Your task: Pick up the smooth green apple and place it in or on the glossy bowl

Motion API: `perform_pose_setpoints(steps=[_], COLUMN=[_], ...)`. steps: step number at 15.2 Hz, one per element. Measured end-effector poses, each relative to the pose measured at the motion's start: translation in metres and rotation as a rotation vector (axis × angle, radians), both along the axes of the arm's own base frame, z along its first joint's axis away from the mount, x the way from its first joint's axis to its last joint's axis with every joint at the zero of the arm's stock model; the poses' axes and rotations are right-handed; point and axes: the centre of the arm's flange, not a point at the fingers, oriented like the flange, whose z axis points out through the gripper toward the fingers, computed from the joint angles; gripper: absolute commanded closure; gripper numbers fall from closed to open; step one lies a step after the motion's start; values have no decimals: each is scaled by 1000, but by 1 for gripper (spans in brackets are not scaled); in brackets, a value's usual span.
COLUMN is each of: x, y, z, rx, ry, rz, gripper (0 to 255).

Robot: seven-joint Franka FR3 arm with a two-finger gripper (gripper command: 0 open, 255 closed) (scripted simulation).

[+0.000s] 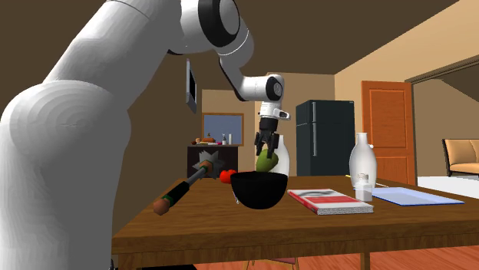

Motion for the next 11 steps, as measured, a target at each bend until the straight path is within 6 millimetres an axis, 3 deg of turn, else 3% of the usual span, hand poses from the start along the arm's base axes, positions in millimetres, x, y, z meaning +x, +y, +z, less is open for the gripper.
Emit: perform_pose_setpoints(steps=[11], x=[0], y=[1], z=[59], rx=[0], ry=[0], rz=[0], gripper=[255])
